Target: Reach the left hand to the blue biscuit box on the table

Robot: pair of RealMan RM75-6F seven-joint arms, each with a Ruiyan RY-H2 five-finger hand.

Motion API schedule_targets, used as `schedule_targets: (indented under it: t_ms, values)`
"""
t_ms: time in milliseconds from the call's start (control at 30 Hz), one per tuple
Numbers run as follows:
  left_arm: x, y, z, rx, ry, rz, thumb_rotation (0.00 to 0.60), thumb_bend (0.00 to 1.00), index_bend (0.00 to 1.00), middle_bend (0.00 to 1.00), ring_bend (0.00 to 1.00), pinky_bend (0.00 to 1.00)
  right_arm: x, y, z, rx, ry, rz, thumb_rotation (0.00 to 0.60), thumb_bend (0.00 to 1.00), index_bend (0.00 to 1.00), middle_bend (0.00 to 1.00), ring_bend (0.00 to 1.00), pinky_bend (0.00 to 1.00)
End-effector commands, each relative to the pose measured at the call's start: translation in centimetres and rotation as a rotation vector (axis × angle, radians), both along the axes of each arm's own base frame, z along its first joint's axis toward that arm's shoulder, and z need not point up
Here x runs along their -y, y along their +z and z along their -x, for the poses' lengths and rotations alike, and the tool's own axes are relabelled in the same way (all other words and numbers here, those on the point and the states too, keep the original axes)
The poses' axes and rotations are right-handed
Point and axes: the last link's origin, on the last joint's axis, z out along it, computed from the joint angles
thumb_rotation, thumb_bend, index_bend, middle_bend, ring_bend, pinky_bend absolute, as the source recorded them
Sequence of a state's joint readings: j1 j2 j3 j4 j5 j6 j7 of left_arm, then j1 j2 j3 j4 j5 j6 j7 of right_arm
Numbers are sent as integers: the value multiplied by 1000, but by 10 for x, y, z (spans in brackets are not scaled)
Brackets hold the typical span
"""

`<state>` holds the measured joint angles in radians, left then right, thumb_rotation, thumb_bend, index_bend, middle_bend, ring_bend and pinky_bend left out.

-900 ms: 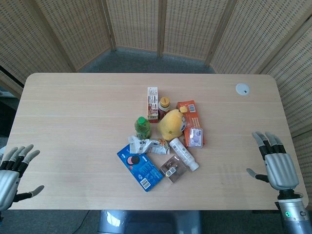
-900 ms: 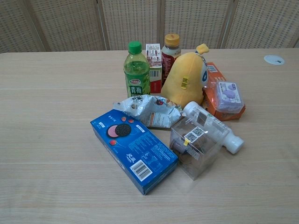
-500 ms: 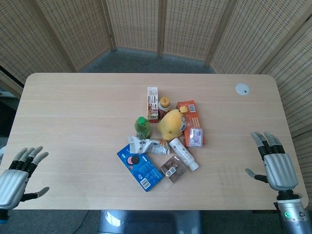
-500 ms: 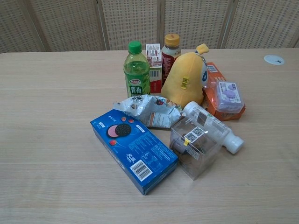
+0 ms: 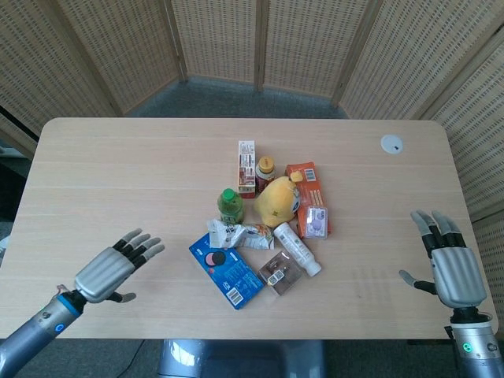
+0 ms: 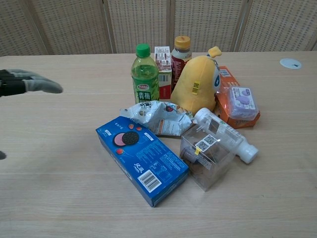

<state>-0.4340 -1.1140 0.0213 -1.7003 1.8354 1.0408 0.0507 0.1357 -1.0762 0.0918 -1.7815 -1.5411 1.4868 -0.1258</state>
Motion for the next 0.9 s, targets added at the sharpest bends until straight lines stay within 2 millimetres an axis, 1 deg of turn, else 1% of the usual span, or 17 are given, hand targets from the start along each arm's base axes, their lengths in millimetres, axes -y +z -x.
schedule_targets:
  t_ms: [33,200,267,500,700,900]
  values:
    - [-10,-17,-18,-27,-91,10,600,0,0,0,0,0,0,1,0,3,-2,2,600,0,0,0,0,0]
    - [-15,-37,-38,-51,-162,35,600,0,0,0,0,0,0,4,0,13,0,10,600,0,0,0,0,0]
    - [-15,-47,-43,-77,-188,48,600,0,0,0,0,0,0,5,0,16,0,12,600,0,0,0,0,0]
    - [-20,-89,-67,-134,-266,91,600,0,0,0,0,0,0,7,-1,25,2,15,600,0,0,0,0,0]
    - [-27,-119,-85,-173,-298,98,600,0,0,0,0,0,0,10,-1,36,3,24,600,0,0,0,0,0]
    - [-32,-144,-101,-188,-304,100,600,0,0,0,0,0,-1,9,-2,43,8,11,600,0,0,0,0,0]
